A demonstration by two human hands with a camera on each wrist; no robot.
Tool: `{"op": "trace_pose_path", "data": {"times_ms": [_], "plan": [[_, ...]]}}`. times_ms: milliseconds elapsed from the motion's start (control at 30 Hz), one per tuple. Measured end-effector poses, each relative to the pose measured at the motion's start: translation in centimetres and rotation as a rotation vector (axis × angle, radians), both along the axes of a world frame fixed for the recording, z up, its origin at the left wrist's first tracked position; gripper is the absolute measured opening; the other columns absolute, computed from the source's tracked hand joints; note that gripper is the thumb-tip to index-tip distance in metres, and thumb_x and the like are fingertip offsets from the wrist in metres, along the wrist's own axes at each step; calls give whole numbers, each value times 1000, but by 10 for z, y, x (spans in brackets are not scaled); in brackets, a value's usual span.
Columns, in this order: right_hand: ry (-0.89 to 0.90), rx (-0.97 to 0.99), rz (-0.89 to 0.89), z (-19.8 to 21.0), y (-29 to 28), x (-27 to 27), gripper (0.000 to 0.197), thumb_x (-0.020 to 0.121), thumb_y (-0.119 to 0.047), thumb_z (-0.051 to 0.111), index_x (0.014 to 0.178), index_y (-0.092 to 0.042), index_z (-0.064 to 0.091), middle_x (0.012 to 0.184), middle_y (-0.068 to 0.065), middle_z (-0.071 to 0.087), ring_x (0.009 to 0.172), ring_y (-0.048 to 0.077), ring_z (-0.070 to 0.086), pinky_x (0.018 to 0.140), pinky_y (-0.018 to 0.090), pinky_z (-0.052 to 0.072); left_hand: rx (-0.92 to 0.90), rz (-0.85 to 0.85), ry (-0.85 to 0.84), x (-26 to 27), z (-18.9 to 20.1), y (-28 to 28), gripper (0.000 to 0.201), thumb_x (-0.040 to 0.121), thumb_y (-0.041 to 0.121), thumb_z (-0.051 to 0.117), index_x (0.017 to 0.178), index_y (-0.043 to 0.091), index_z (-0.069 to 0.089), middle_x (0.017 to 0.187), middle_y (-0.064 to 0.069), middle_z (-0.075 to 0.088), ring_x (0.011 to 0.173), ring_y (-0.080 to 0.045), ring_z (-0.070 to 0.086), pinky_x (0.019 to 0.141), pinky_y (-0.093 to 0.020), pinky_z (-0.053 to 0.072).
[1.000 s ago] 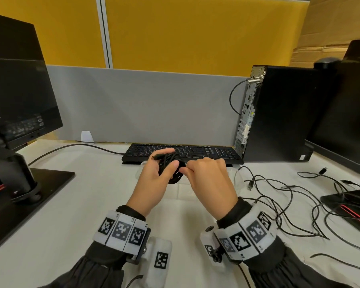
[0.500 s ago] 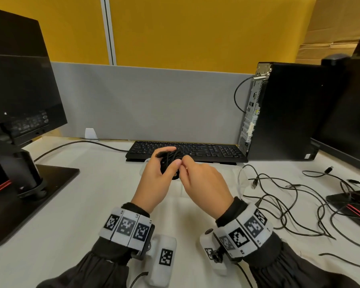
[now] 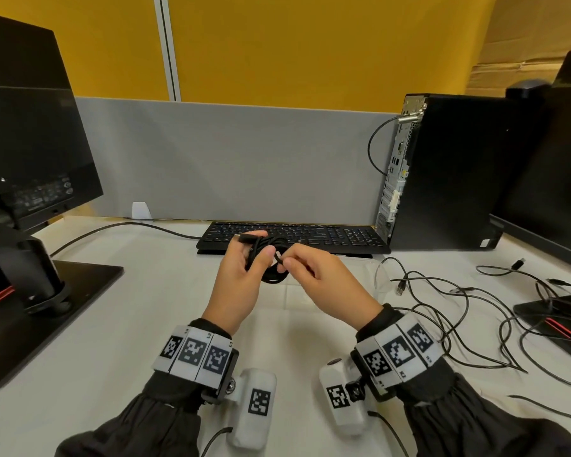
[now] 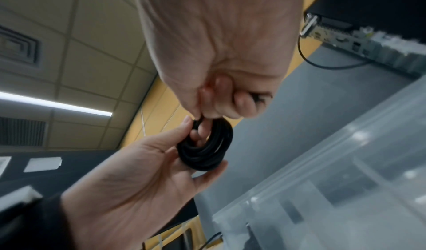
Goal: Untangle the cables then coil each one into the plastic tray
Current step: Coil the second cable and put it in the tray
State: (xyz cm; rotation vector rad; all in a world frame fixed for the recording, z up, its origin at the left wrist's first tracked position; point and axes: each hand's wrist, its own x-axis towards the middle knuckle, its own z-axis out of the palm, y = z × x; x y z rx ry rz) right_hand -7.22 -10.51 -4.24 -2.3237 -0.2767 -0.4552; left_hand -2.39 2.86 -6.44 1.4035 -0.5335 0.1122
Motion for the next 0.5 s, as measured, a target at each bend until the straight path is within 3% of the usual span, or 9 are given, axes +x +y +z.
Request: {"op": "trace_pose_path", "data": {"times_ms": [67,133,233,333,400,433,500], "plan": [[30,154,28,1,4,-1,19,97,-17,47,86,-14,63,71,-11,60,59,-5,51,59,11,38,9,-2,11,0,0,0,21,94,8,49,113,17,50,109,-9,64,103,-16,61,93,-30,49],[95,348,74,6,6,-6,21,96,-21,51,80,-16,63,53,-13,52,45,-1,43,50,12,37,31,5,-1,1,-1,1,17,94,11,49,111,16,51,108,-9,64,104,-18,61,94,-32,48],[246,572,199,12,3,-13,22,95,-24,51,78,-15,60,43,-13,32,39,6,21,41,18,18,64,-7,-27,2,-3,1,17,95,21,50,107,10,54,105,-14,63,100,-22,60,92,-37,48],[361,619,316,17,-8,-17,21,90,-28,52,80,-13,61,44,-14,26,41,6,16,42,19,13,69,-47,-51,1,-1,1,10,95,19,49,102,14,55,95,-11,62,90,-16,60,87,-33,48],[363,514,327,22,-18,-20,23,91,-28,51,84,-11,65,46,-14,27,41,5,22,44,18,19,56,-68,-54,0,1,2,13,94,23,51,102,13,55,96,-12,63,89,-16,61,85,-31,49],[292,346,283,24,-23,-21,22,94,-25,49,87,-12,66,46,-13,35,43,3,31,48,17,26,42,-78,-49,0,1,2,18,91,27,51,103,13,55,97,-14,63,90,-17,62,86,-31,49],[29,-103,80,22,-33,-19,22,96,-29,48,90,-23,68,70,-15,51,70,2,45,70,22,32,31,-86,-35,1,2,2,26,85,33,50,102,14,55,89,-6,63,84,-14,61,83,-32,49]]}}
